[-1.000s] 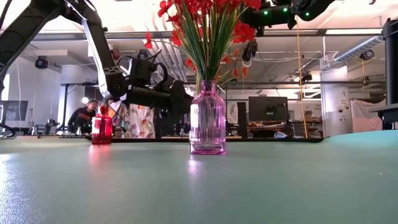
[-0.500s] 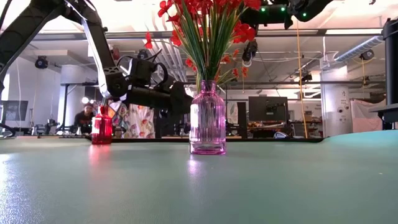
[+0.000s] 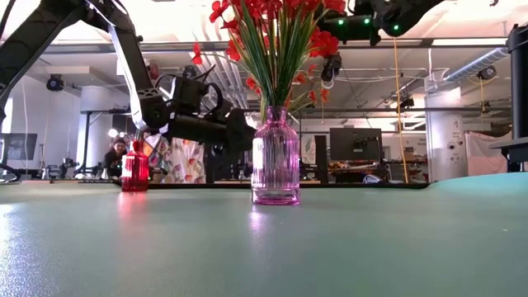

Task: Sort flowers into vase by color
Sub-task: Put the orange flowers into the green vase

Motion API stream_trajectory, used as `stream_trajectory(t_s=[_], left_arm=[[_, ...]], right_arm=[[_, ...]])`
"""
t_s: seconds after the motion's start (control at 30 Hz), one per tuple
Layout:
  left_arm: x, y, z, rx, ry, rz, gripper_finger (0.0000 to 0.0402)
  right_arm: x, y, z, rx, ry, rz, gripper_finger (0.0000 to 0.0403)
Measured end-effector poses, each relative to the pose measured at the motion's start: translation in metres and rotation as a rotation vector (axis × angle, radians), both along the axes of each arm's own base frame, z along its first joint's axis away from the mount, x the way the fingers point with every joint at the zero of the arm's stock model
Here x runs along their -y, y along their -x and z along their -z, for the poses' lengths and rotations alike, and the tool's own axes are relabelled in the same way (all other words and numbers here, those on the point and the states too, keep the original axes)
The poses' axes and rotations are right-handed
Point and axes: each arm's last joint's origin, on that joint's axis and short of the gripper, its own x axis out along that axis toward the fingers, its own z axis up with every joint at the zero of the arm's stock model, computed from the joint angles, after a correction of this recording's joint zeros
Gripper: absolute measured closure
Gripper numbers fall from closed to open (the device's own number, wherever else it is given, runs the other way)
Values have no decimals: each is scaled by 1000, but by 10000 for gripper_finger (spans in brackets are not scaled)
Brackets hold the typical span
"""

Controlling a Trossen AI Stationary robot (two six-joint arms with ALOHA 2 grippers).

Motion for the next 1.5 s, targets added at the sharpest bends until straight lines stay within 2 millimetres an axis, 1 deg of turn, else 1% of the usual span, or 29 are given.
stream_trajectory(t_s=[0.17,0.43,0.63,0.83,1.0,1.2,1.5], left_arm=[[0,0,0,-3,-1,1,90],[0,0,2,-13,7,1,111],[0,0,1,-13,6,1,114],[0,0,2,-13,7,1,114],[0,0,1,-13,7,1,114],[0,0,1,-12,6,0,114],[0,0,1,-12,6,0,114]], right_arm=[[6,-12,13,-3,-26,-20,385],[4,-28,27,-19,-33,-73,385],[2,-31,28,-29,-11,-75,385],[0,-28,21,-9,19,-73,385],[0,-28,22,-17,11,-73,385],[2,-31,29,-48,0,-73,385],[2,-46,46,-107,54,-83,385]])
